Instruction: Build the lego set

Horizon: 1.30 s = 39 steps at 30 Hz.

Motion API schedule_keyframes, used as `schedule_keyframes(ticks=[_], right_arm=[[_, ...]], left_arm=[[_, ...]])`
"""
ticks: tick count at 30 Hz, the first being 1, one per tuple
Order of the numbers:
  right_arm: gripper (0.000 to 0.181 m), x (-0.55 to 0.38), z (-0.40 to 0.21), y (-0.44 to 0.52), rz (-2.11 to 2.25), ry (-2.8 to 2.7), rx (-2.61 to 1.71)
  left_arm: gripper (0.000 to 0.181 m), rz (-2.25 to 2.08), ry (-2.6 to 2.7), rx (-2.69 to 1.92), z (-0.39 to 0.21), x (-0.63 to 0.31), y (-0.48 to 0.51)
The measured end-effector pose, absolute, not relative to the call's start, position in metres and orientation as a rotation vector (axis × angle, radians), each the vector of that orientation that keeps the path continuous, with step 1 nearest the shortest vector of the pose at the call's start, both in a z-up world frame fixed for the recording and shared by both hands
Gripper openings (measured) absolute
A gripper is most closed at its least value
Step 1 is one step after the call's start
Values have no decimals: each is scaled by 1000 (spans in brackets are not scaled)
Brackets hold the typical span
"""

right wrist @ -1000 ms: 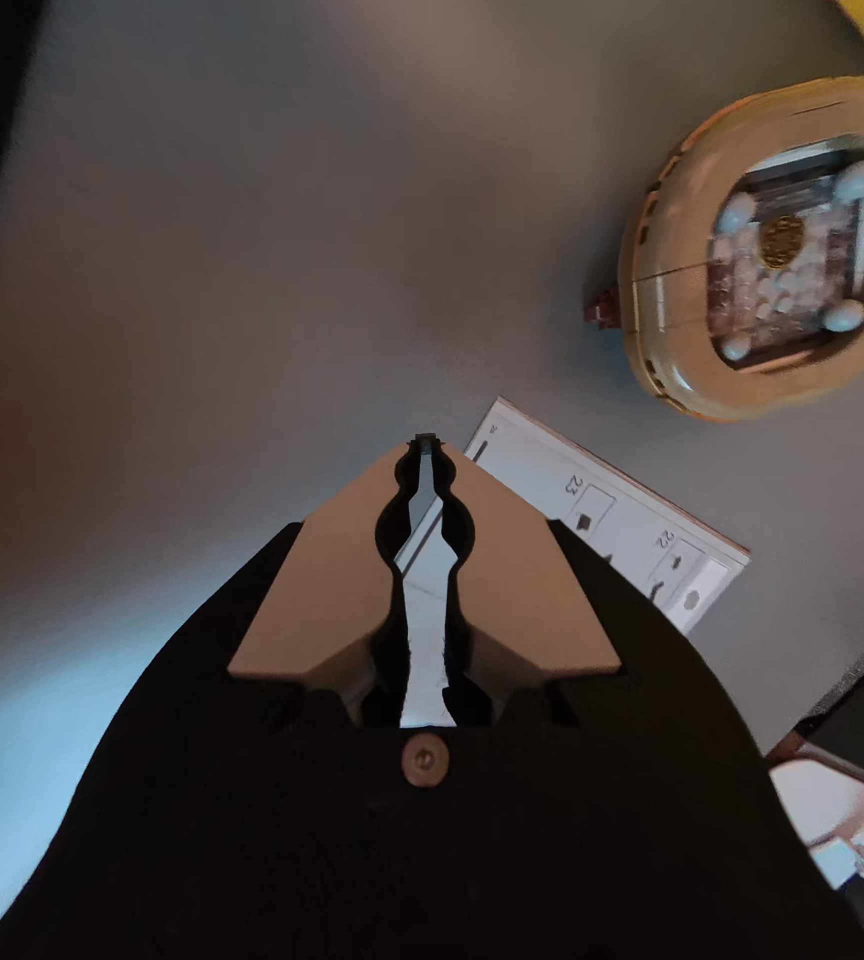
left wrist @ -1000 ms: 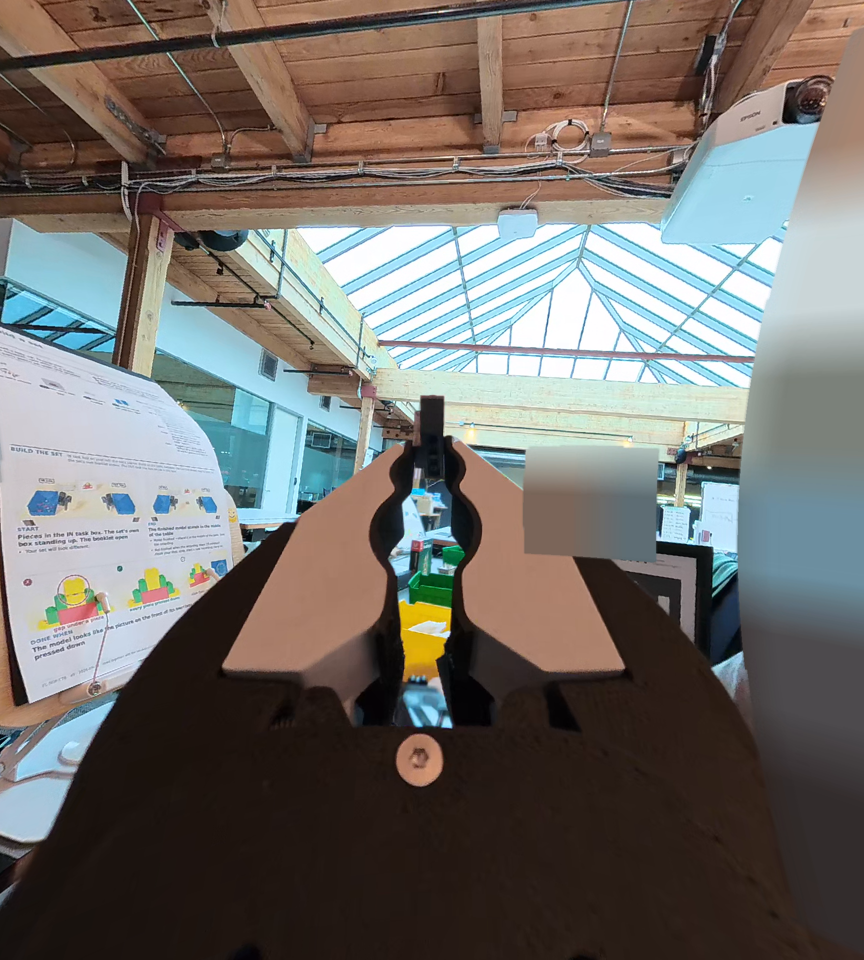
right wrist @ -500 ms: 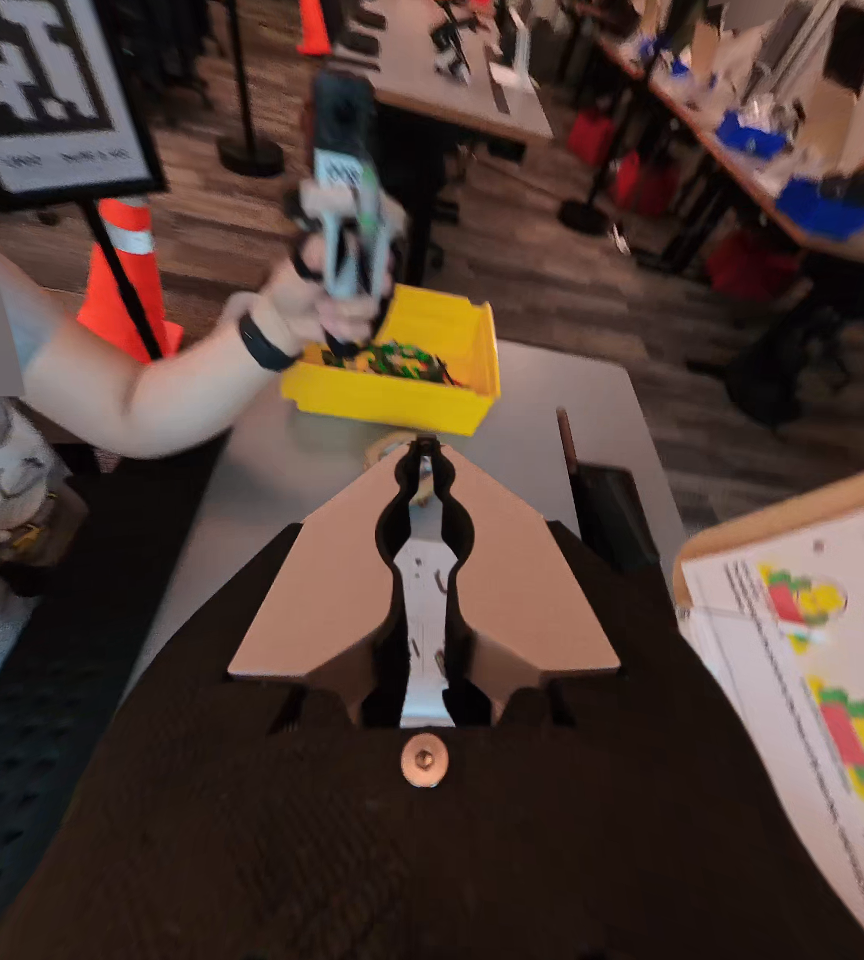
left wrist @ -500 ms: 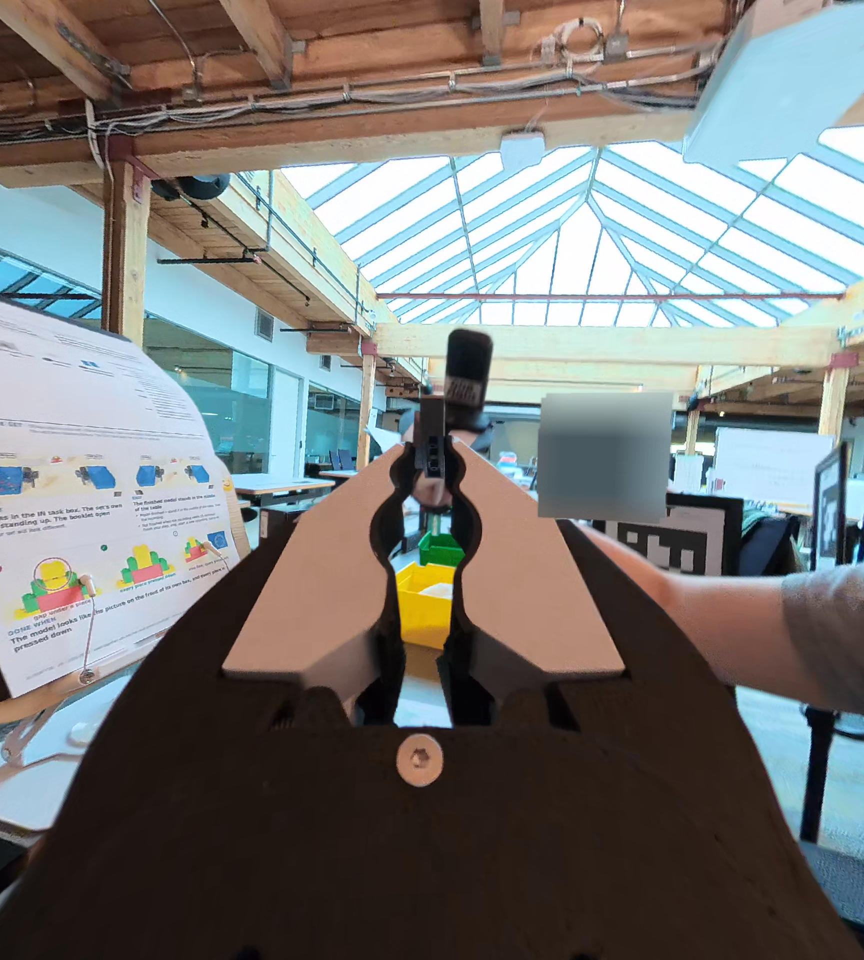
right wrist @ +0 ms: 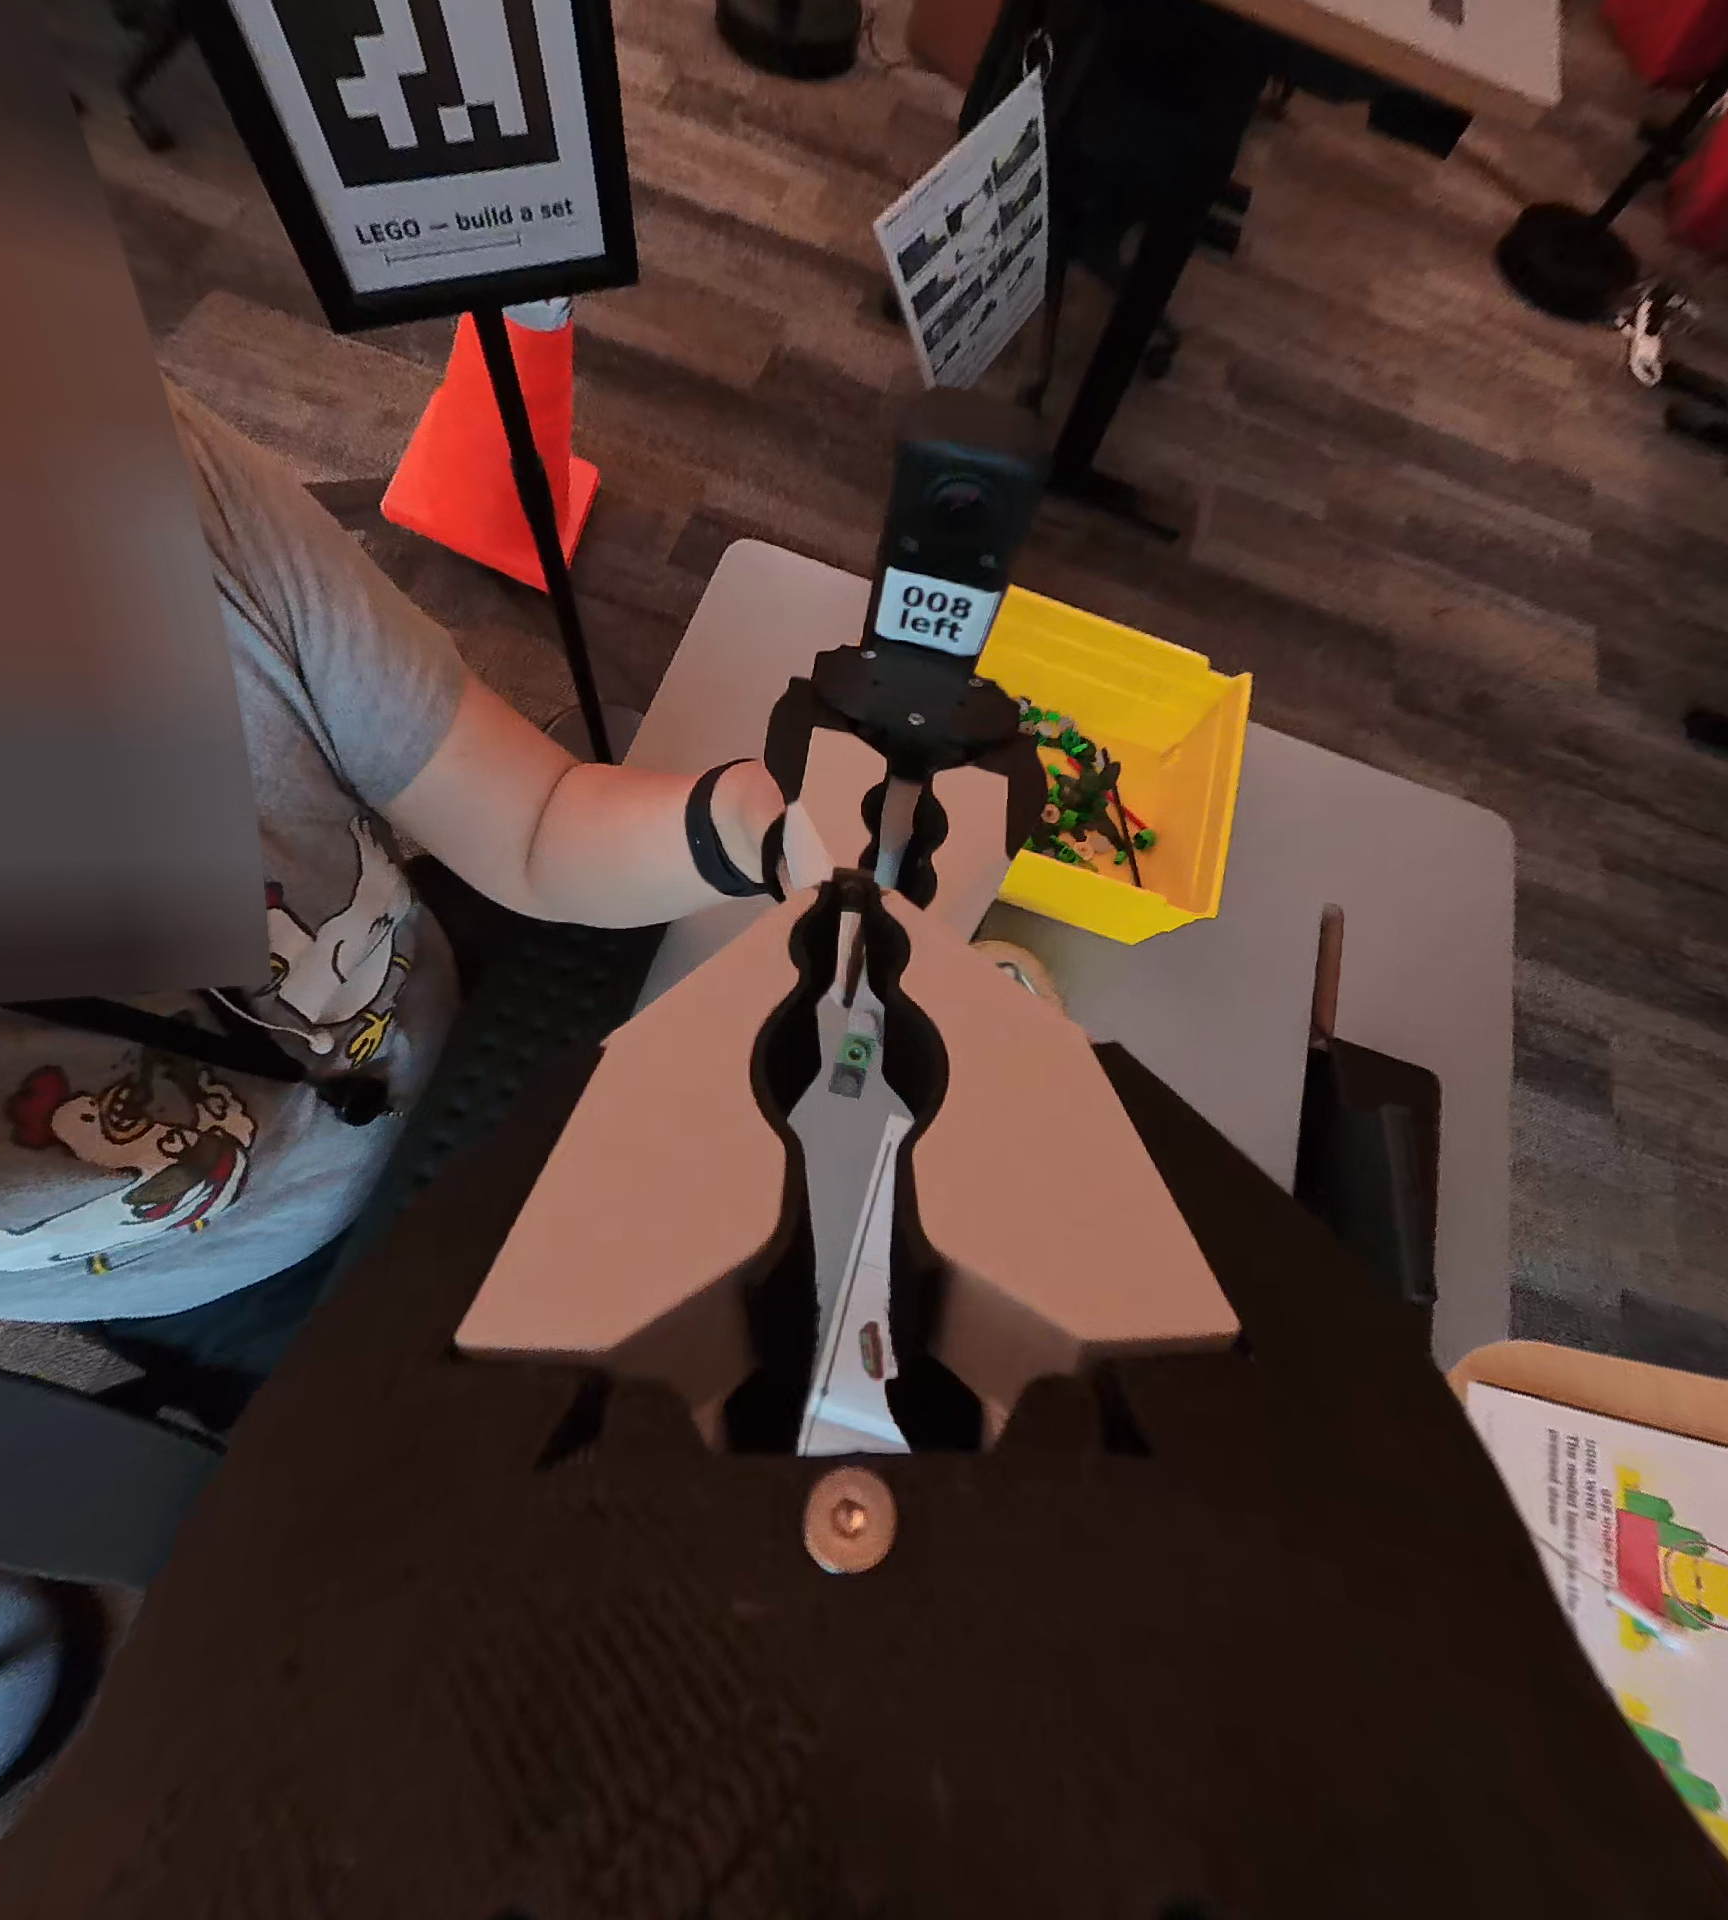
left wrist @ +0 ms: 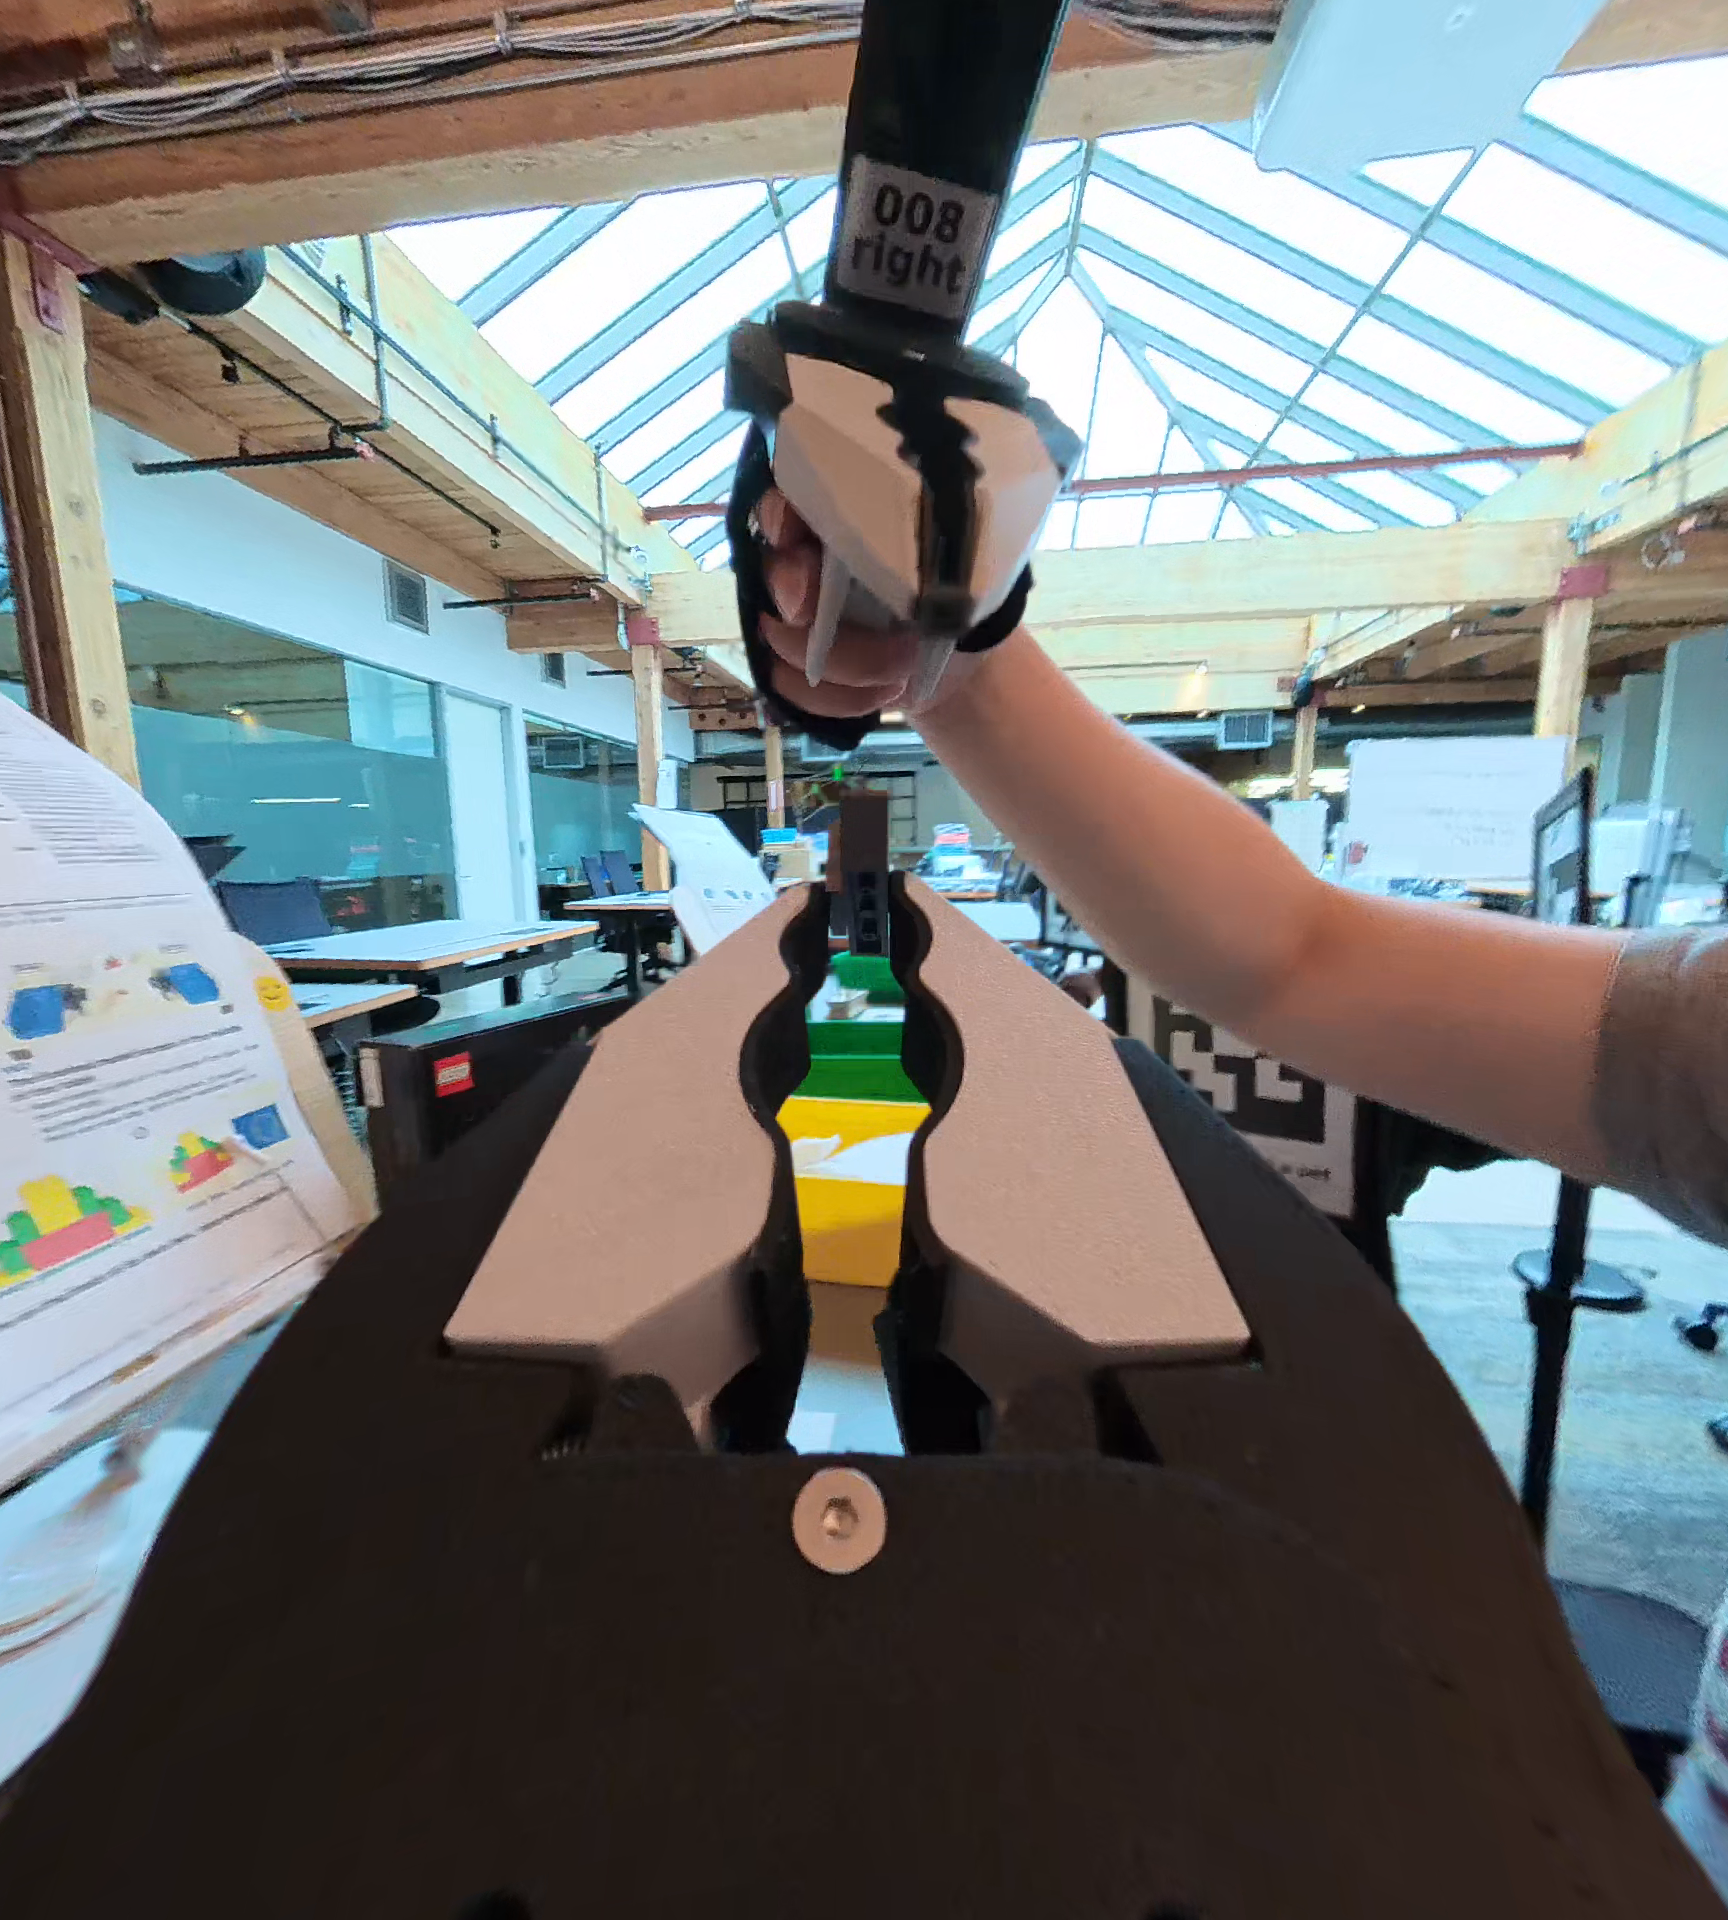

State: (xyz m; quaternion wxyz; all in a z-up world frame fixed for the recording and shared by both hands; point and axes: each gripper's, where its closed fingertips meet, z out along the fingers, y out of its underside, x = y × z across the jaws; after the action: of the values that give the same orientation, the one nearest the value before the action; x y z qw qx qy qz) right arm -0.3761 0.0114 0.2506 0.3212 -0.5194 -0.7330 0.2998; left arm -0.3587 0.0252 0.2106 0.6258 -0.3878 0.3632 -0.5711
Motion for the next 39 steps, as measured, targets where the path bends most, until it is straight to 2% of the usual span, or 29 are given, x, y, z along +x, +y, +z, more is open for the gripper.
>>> schedule_keyframes(ticks=[32, 39], right_arm=[[3, -382, 219, 21, 697, -1900, -1651], [3, -381, 212, 23, 649, -1892, -1733]], left_arm=[[9, -1423, 859, -1037, 206, -358, 17], [10, -1341, 875, -1105, 199, -355, 21]])
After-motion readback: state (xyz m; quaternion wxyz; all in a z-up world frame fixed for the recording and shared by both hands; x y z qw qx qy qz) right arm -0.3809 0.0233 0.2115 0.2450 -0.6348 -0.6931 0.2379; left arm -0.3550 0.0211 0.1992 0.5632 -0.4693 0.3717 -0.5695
